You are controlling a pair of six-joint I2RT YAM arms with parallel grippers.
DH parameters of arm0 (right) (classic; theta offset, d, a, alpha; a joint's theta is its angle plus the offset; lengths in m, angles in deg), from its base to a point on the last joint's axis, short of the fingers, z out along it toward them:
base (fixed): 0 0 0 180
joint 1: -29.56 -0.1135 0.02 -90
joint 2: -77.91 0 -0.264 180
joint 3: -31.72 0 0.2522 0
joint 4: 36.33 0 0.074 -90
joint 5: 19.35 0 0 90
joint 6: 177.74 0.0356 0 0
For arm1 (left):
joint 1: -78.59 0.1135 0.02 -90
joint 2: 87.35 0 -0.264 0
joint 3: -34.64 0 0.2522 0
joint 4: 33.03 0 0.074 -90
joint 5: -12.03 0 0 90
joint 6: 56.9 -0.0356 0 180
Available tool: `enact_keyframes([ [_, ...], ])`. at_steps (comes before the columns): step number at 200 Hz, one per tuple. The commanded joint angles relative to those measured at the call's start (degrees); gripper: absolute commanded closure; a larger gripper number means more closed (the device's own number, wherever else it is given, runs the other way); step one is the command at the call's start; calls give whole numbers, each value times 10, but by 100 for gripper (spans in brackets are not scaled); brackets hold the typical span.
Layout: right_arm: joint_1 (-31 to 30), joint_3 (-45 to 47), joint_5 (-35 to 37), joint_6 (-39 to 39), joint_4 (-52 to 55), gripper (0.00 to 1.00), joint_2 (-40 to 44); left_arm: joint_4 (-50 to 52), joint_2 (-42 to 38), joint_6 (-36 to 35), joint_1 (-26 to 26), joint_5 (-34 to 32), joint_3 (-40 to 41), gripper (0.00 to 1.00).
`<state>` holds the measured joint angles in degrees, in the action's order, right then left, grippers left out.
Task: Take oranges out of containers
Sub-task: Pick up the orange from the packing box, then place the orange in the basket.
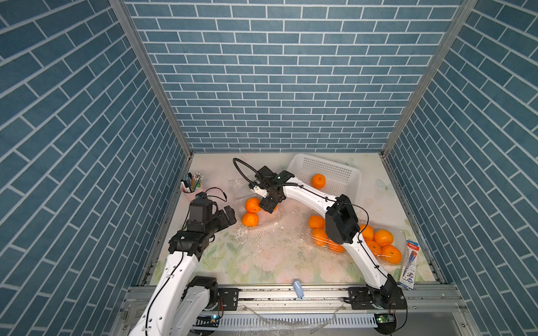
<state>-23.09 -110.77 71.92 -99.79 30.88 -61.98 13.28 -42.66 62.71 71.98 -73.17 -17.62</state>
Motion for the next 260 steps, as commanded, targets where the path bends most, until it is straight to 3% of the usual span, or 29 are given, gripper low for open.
enact_keyframes([
  [1,-5,-16,7,-20,25,22,-20,-1,2,-11,1,2,-3,1],
  [79,-12,-15,23,-12,40,41,15,6,-4,-8,1,-1,-1,1],
  [161,-21,4,50,27,44,44,138,8,-9,-4,1,5,-1,1],
  [199,-17,57,102,31,15,45,223,2,-7,0,1,18,0,2],
  [224,7,89,144,40,15,45,251,-1,-6,3,1,21,4,2],
  [260,89,181,139,111,-18,46,314,2,-7,3,1,24,4,2],
])
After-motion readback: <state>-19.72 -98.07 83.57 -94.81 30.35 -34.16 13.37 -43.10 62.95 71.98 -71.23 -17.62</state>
